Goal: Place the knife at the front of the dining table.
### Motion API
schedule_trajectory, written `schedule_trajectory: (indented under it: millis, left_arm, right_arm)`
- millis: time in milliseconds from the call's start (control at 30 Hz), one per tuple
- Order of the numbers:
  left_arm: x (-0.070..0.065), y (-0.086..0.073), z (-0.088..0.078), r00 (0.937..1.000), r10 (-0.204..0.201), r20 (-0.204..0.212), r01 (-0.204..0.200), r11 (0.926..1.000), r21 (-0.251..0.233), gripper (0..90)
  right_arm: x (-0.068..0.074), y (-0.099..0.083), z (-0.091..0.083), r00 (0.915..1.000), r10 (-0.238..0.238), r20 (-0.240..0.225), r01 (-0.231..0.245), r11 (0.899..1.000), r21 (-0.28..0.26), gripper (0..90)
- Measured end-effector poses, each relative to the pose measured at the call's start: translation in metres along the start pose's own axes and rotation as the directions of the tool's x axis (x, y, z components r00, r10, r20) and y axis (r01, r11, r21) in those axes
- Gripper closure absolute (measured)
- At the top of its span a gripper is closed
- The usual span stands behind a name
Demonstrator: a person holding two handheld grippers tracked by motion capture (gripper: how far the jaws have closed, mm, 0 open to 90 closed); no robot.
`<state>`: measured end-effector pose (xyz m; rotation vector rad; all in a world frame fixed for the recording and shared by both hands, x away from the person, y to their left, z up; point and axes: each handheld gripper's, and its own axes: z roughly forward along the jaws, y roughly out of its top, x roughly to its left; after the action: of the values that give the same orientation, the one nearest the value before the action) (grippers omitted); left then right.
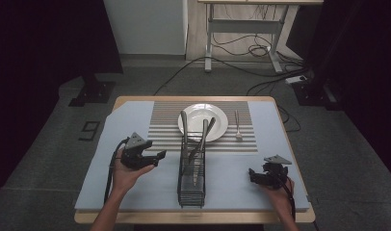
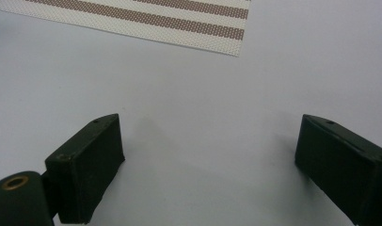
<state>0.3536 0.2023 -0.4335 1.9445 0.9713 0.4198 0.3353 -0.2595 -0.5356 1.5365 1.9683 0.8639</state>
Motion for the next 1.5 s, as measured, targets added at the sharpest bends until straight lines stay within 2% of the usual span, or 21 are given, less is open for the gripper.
schedule_trajectory:
  millis: [100, 200, 367, 633, 767, 1033, 1200, 1400, 1500]
  left_arm:
    - [0.002, 0.011, 0.004, 0.9992, -0.022, 0.035, 0.023, 0.9994, -0.024, 28.8]
    - [0.001, 0.016, 0.007, 0.9986, -0.028, 0.045, 0.03, 0.9991, -0.029, 29.1]
    - [-0.004, 0.029, 0.015, 0.9989, -0.011, 0.047, 0.012, 0.9996, -0.024, 29.1]
    - [-0.01, 0.048, 0.026, 0.9965, -0.018, 0.081, 0.022, 0.9989, -0.041, 29.4]
    - [-0.011, 0.053, 0.032, 0.9954, -0.027, 0.092, 0.031, 0.9989, -0.036, 30.6]
    - [-0.013, 0.059, 0.043, 0.9945, -0.018, 0.103, 0.019, 0.9998, -0.007, 35.7]
    - [-0.013, 0.063, 0.045, 0.9927, -0.027, 0.117, 0.029, 0.9995, -0.016, 36.3]
    - [-0.013, 0.068, 0.049, 0.9931, -0.029, 0.114, 0.031, 0.9994, -0.016, 38.7]
    - [-0.012, 0.069, 0.051, 0.9934, -0.04, 0.108, 0.045, 0.9978, -0.048, 43.5]
  right_arm:
    - [0.0, 0.0, 0.0, 1.0, 0.0, 0.0, 0.0, 1.0, 0.0, 8.0]
    - [0.0, 0.0, 0.0, 1.0, 0.0, 0.0, 0.0, 1.0, -0.001, 8.0]
    - [0.0, 0.0, 0.0, 1.0, -0.001, 0.001, 0.001, 1.0, 0.0, 8.0]
    - [0.0, 0.0, 0.0, 1.0, 0.001, 0.0, -0.001, 1.0, 0.0, 8.0]
    - [0.0, 0.0, 0.0, 1.0, 0.003, -0.002, -0.003, 1.0, 0.001, 8.0]
    - [0.0, 0.0, 0.0, 1.0, 0.005, -0.001, -0.005, 1.0, 0.001, 8.0]
    - [0.0, 0.0, 0.0, 1.0, 0.003, 0.0, -0.003, 1.0, 0.0, 8.0]
    - [0.0, 0.0, 0.0, 1.0, 0.001, 0.001, -0.001, 1.0, 0.0, 8.1]
    - [0.0, 0.0, 0.0, 1.0, 0.0, 0.001, 0.0, 1.0, 0.0, 8.2]
